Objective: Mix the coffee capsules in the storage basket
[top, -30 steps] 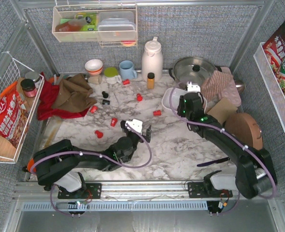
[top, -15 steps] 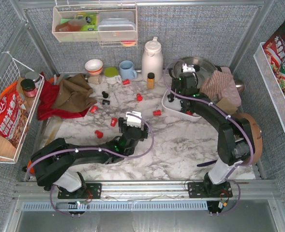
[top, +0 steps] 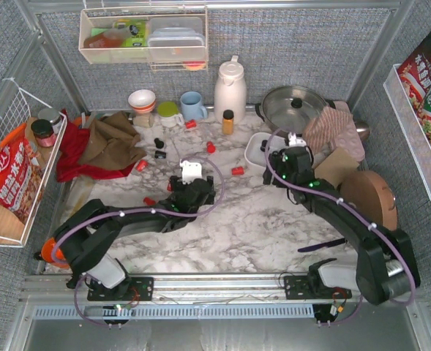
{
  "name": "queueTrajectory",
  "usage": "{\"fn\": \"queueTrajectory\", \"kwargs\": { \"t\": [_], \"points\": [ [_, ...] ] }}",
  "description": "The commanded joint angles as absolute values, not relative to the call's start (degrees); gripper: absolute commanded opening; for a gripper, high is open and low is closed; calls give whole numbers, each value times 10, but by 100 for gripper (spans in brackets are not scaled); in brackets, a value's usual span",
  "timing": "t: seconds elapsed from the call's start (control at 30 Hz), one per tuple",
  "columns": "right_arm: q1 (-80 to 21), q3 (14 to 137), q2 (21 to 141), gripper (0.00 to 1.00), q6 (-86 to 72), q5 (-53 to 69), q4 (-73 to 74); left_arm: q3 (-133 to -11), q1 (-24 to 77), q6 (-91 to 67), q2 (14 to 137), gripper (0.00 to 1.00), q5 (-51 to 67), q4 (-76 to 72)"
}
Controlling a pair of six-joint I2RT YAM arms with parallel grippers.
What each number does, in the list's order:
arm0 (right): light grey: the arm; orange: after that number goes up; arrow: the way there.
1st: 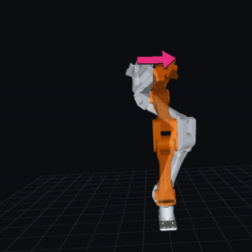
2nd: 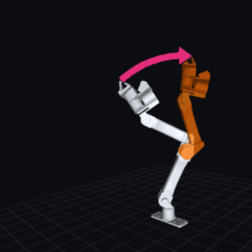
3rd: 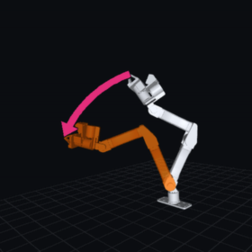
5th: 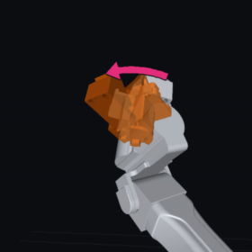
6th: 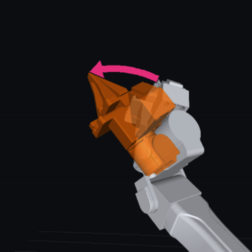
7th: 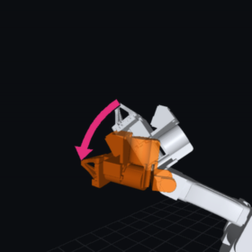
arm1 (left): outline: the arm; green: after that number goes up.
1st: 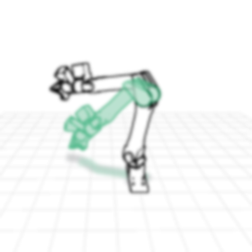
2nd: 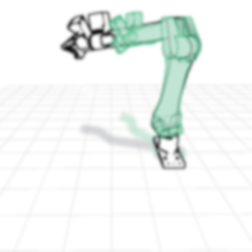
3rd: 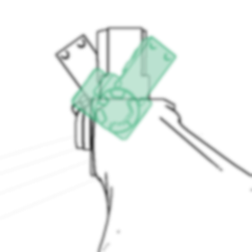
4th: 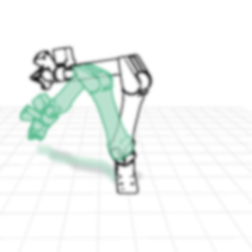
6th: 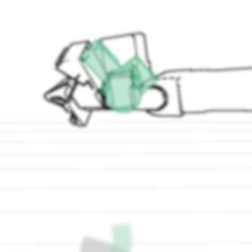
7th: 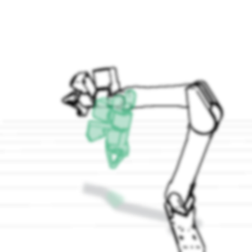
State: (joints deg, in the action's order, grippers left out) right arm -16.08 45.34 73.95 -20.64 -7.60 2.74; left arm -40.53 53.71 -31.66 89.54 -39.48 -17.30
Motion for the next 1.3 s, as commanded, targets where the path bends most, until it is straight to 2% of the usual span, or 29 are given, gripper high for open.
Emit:
{"fn": "queueTrajectory", "kwargs": {
  "t": [0.0, 0.27, 0.6, 0.83, 0.93, 1.1, 1.27],
  "points": [
    [-164, 415, 684, 74, -225, -48, 15, -441, 527, -320, 928, 99, -368, -128],
    [-164, 413, 633, 74, -219, -42, 33, -518, 507, -319, 1009, 97, -340, -59],
    [-163, 418, 638, 74, -219, -28, 38, -553, 506, -305, 1056, 82, -326, -36],
    [-164, 422, 639, 74, -218, -22, 42, -564, 505, -295, 1057, 46, -326, -20],
    [-163, 424, 639, 74, -216, -14, 44, -552, 504, -288, 1041, 39, -314, -40],
    [-164, 431, 643, 74, -211, 12, 46, -503, 505, -253, 969, 38, -261, -127],
    [-164, 440, 653, 73, -206, 114, 25, -411, 506, -196, 883, 39, -168, -280]
  ]
}}
